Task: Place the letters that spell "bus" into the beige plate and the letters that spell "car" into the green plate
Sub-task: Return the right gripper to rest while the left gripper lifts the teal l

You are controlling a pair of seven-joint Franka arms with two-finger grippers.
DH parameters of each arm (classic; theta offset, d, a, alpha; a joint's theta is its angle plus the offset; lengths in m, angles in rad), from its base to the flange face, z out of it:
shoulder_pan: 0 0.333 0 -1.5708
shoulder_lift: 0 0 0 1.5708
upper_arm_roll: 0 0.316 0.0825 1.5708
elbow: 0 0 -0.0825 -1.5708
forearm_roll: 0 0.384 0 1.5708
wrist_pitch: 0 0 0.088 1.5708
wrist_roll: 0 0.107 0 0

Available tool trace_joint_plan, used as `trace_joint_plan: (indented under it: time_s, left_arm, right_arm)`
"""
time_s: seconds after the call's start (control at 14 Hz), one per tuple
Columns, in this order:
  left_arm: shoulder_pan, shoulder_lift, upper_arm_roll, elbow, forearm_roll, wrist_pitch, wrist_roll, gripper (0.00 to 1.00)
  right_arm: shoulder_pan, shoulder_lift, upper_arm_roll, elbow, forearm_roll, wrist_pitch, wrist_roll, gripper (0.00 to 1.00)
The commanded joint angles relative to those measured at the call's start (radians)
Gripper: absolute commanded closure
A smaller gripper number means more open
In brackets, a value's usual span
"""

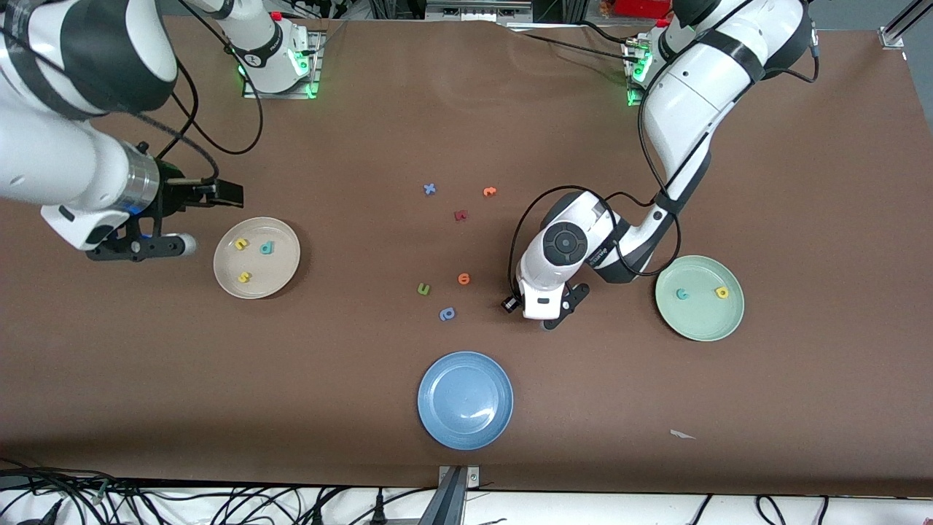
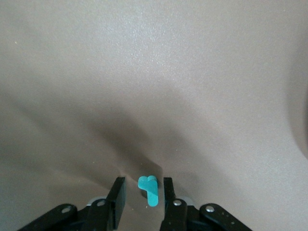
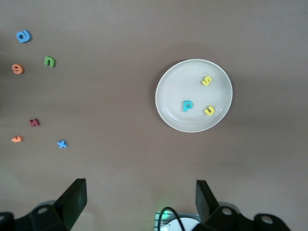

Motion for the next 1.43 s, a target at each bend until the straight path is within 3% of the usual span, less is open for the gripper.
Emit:
trace_joint_plan:
  time_s: [0.0,0.36,0.5,0.64,0.79,0.86,1.07,1.22,1.36]
  left_arm:
    - [-0.009,0.024,0.0,0.037,0.016,-0.006,-0.027,0.61]
    - [-0.048,0.044,0.035,0.066,0.013,-0.006,-0.029,0.63]
    - [-0.048,0.044,0.037,0.066,0.013,-0.006,-0.029,0.75]
    - [-0.048,0.044,0.037,0.066,0.016,-0.006,-0.028,0.86]
    - [-0.047,0.044,0.037,0.066,0.018,-0.006,-0.026,0.96]
    - [-0.047,0.043,0.037,0.066,0.019,-0.006,-0.024,0.96]
    - [-0.01,0.002,0.031,0.066,0.024,-0.028,-0.014,0.97]
    - [0.033,-0.048,0.014,0.067,0.012,-0.139,0.061,1.0]
    - [0.13,-0.089,-0.046,0.067,0.004,-0.253,0.19,1.0]
  right_arm:
    - [-0.05,-0.056,0.042,-0.026,-0.019,0.002,0.012,0.0]
    - [-0.072,-0.107,0.052,-0.081,-0.019,0.004,0.014,0.0]
    - [-0.092,-0.18,0.075,-0.125,-0.019,0.01,0.028,0.0]
    - [-0.145,-0.242,0.13,-0.209,-0.02,0.034,0.029,0.0]
    - [-0.233,-0.288,0.244,-0.315,-0.11,0.152,0.029,0.0]
    - [-0.266,-0.297,0.27,-0.349,-0.124,0.213,0.026,0.0]
    - [-0.339,-0.319,0.275,-0.354,-0.126,0.248,0.012,0.0]
    - [-0.337,-0.32,0.241,-0.322,-0.132,0.245,-0.009,0.0]
    - [-0.34,-0.323,0.227,-0.299,-0.131,0.243,-0.037,0.0]
